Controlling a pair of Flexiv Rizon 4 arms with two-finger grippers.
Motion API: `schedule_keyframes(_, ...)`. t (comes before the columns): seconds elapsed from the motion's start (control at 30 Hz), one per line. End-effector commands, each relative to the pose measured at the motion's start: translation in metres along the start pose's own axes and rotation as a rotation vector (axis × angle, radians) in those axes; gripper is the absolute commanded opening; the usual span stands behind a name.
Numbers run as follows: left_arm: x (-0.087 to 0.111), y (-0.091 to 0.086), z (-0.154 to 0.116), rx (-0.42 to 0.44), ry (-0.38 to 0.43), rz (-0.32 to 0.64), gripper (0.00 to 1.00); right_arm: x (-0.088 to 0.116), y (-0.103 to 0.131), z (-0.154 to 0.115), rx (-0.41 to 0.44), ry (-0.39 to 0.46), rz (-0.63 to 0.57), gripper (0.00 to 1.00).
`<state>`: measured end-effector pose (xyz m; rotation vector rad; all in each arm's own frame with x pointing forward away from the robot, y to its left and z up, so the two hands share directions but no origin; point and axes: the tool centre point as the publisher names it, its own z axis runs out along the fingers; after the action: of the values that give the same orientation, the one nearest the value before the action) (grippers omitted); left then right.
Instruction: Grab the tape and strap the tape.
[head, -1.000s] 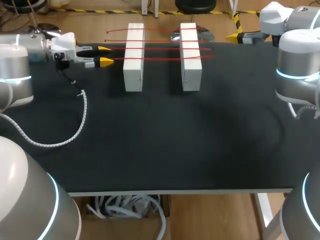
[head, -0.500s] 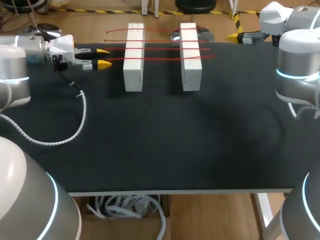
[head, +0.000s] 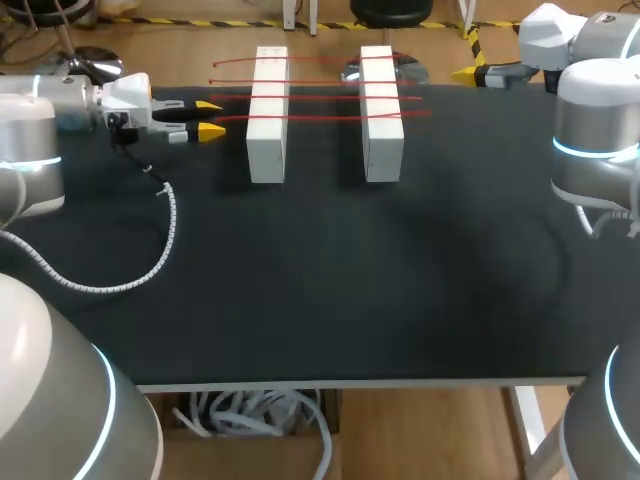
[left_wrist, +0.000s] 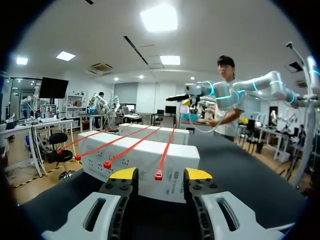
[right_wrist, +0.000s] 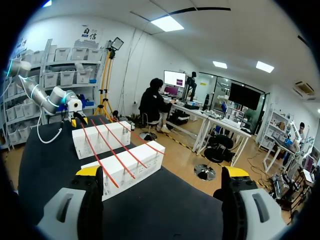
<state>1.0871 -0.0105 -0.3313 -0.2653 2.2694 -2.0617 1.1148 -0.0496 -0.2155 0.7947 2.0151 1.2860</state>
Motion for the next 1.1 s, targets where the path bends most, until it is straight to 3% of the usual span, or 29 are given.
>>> schedule_keyframes(0.03, 0.0015, 0.0001, -0.0009, 0.002, -0.004, 0.003, 0.38, 0.0001, -0.0003, -0.0004, -0.001, 0.001, 0.0, 1.0)
schedule_keyframes(0.5, -0.0005, -0.0019, 0.0021, 0.002, -0.011, 0.006, 0.37, 0.0001, -0.0003, -0.0004, -0.001, 0.001, 0.0, 1.0)
schedule_keyframes(0.67, -0.0007, -0.0023, 0.0025, 0.002, -0.009, 0.007, 0.29, 0.0001, -0.0003, -0.0004, -0.001, 0.001, 0.0, 1.0)
schedule_keyframes(0.77, -0.0008, -0.0025, 0.0026, 0.001, -0.009, 0.008, 0.33, 0.0001, -0.0003, -0.0004, -0.001, 0.001, 0.0, 1.0)
schedule_keyframes(0.83, -0.0011, -0.0027, 0.0026, 0.002, -0.01, 0.009, 0.26, 0.0001, -0.0003, -0.0004, -0.001, 0.001, 0.0, 1.0)
schedule_keyframes(1.1, -0.002, -0.0036, 0.002, 0.004, -0.013, 0.009, 0.21, 0.0001, -0.0003, -0.0004, -0.001, 0.001, 0.0, 1.0)
